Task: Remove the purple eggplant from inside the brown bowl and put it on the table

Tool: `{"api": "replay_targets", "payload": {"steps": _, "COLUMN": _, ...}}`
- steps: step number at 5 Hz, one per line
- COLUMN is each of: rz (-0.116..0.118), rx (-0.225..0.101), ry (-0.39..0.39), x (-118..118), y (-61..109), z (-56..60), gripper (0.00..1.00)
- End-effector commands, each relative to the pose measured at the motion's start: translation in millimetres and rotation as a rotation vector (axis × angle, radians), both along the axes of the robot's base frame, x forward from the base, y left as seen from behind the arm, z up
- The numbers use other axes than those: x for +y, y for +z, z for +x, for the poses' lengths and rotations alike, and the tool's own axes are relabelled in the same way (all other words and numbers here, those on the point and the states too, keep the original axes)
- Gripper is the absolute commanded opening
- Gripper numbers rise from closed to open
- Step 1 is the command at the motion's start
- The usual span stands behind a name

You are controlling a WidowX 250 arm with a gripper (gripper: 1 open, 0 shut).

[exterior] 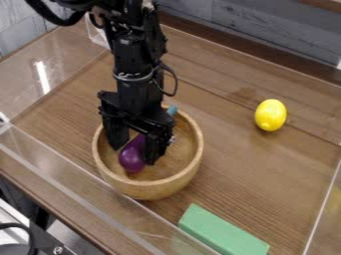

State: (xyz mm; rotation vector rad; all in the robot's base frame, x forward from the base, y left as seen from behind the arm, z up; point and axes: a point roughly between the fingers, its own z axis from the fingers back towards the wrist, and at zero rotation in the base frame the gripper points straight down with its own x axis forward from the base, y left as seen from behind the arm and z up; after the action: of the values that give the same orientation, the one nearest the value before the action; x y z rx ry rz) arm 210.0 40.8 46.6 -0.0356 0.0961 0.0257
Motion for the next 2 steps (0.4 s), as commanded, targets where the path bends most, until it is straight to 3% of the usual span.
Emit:
{"api": "replay_targets", "payload": {"steps": 1, "rz": 0.001, "rx": -0.044, "ry": 0.015, "x": 4.1, "y": 5.5, "z": 8.5, "gripper": 1.00}}
{"api": "replay_targets", "payload": {"steps": 2, "rz": -0.004, "rx": -0.053, "ry": 0.023, "x": 5.3, "y": 4.5, "z": 10.7, "gripper": 1.00}}
